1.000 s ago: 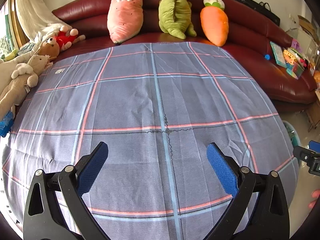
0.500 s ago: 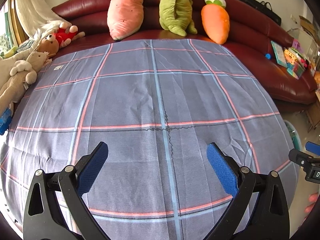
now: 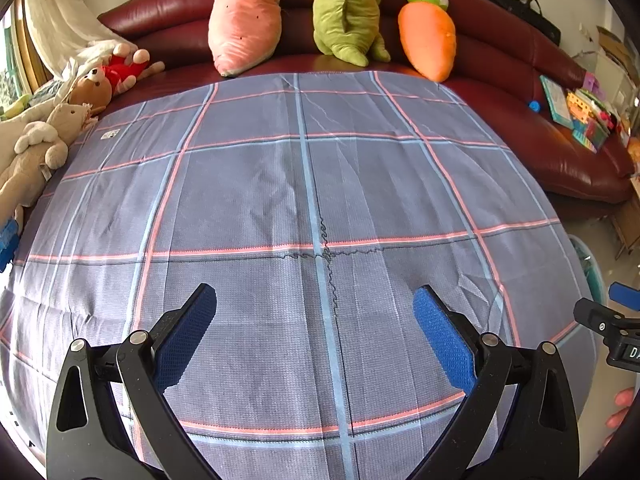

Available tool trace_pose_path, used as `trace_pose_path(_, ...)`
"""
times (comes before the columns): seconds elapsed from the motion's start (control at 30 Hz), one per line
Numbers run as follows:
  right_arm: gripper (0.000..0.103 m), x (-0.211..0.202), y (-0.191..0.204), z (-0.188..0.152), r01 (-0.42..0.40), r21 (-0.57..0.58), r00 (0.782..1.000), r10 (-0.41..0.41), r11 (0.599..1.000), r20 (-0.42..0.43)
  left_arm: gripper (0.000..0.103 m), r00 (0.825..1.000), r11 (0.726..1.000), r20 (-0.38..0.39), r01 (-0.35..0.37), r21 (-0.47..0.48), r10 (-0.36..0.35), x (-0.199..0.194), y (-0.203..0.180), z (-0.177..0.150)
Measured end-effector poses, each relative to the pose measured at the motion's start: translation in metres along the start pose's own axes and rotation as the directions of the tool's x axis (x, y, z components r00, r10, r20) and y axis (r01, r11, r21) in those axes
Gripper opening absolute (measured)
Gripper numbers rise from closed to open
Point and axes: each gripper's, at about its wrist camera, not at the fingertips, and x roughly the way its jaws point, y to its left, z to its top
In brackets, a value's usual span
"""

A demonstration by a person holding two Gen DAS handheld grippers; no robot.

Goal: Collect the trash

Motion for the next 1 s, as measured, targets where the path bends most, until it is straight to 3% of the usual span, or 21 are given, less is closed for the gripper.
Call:
trace_pose_path(0.67,0.096,0.006,-0.002,-0.002,0.003,0.002,1.0,-0.003,1.0,-0.012,0.099,1.0,1.0,0.004,0.018,0.025,-0.018,0.006,-0.002,-0.005)
trace_pose_path(1.0,0.096,0.011,-0.001,-0.001,0.004,0.005,1.0,-0.004,1.0,-0.017,0.099,1.0,1.0,-0.017,-0.006,-0.004,0.005,0.011,0.002,-0.004)
